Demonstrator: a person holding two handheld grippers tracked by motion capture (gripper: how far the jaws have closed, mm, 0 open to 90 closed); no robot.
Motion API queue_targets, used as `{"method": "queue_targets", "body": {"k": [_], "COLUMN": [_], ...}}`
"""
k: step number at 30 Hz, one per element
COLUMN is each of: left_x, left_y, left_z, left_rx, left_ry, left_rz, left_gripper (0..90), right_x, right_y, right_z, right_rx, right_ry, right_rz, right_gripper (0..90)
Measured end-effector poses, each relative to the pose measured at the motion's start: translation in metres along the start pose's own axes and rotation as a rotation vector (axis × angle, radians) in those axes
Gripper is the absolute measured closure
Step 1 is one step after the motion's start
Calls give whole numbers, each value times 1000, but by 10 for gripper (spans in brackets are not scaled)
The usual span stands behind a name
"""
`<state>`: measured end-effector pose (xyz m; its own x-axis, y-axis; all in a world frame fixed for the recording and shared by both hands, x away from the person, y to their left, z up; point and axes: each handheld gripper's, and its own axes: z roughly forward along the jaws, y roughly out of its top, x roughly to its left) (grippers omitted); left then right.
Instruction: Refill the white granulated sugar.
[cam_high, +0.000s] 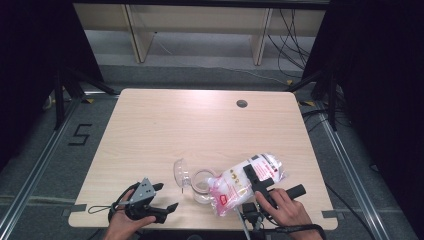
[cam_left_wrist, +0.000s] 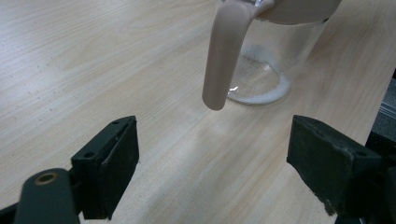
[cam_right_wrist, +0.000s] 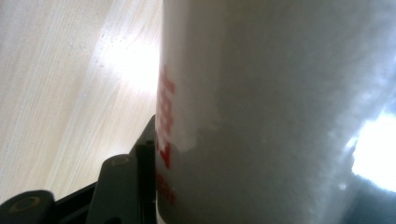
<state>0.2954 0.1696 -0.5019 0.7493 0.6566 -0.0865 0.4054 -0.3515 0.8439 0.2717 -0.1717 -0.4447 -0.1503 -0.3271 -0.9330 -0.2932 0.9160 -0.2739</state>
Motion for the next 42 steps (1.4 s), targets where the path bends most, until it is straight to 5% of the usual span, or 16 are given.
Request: {"method": "queue_targets", "body": {"k": [15,20,21,22,24,36,42], "left_x": [0,0,0,0,0,0,0], "left_y": [1,1,1,1,1,1,1], "left_z": [-2,-1,-2,-2,-2,-1,-1], "left_rx": [12,12,13,14,13,11,7], "left_ry": [2,2,2,2,2,4,1], "left_rz": [10,10,11,11,11,10,4], "left_gripper": [164,164,164,164,164,164,165], "right_x": [-1,2,-1,1,-2,-1,-2], "right_y": [0,-1,0,-1,-1,-2,-2], "right_z": [0,0,1,-1,0,-2,-1], "right_rx": [-12,-9,-22,-3,-17,-1,-18], "right_ry": [-8,-8,-15,-7,-14,-7,-15], "right_rz": [-32,-8,-52,-14,-53,-21,-46], "right_gripper": [477,478,478,478,478,481,481]}}
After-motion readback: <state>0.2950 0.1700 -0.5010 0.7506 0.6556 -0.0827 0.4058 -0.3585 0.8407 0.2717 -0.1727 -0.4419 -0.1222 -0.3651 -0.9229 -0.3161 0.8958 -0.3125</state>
